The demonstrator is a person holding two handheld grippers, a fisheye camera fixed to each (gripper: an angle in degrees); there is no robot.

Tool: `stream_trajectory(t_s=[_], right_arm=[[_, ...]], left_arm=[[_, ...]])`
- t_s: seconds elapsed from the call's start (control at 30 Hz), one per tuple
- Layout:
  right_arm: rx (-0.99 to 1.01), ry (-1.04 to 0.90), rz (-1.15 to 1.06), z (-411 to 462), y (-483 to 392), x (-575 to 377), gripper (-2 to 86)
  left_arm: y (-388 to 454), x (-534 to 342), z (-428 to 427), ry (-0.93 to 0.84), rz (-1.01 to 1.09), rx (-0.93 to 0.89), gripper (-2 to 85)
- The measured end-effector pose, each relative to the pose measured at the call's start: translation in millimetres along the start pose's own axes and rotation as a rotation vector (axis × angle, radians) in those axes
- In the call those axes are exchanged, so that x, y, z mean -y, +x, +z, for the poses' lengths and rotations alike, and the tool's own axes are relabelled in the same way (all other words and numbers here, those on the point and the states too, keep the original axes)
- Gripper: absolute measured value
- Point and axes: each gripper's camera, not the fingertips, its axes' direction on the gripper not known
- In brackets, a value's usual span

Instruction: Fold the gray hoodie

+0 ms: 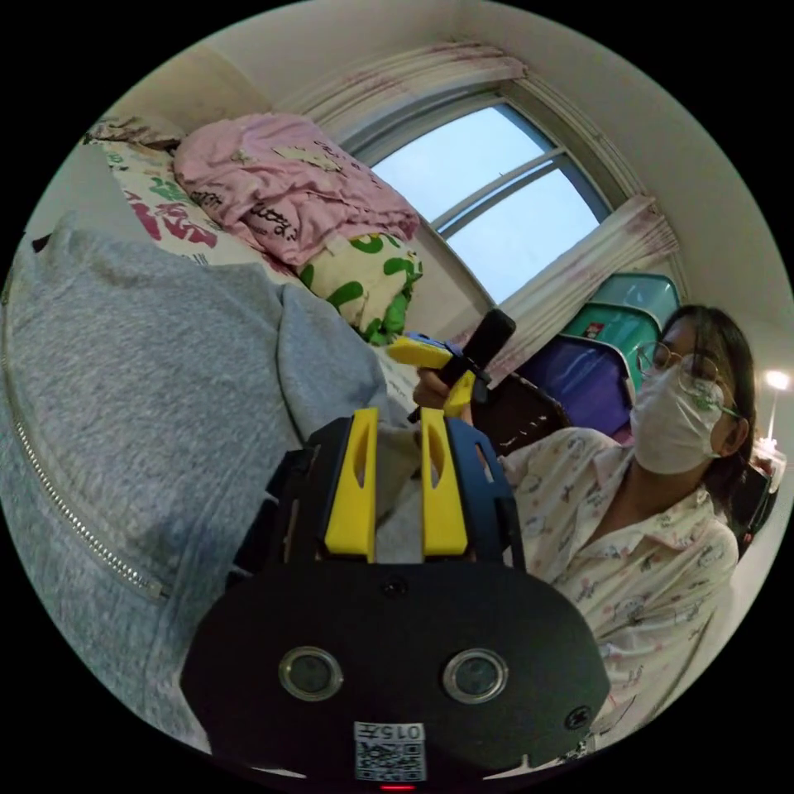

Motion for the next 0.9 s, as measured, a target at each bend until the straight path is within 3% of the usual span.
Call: stream_trajectory(t_s=[0.3,0.5,0.9], right_arm=[[0.042,-0.201,-0.093,83,-13,-30,8.7],[0.105,-0.164,-0.132,88,-7,-57,4.3],[0.062,-0.126,-0.177,79,12,-90,4.1]], left_arm=[[-24,-8,35,-0.001,0.001,-0.041,8.5],[-39,-16,43,0.043,-0.042,0.009,11.5],[-65,-23,65,0.075,-0.145,0.097,13.7]])
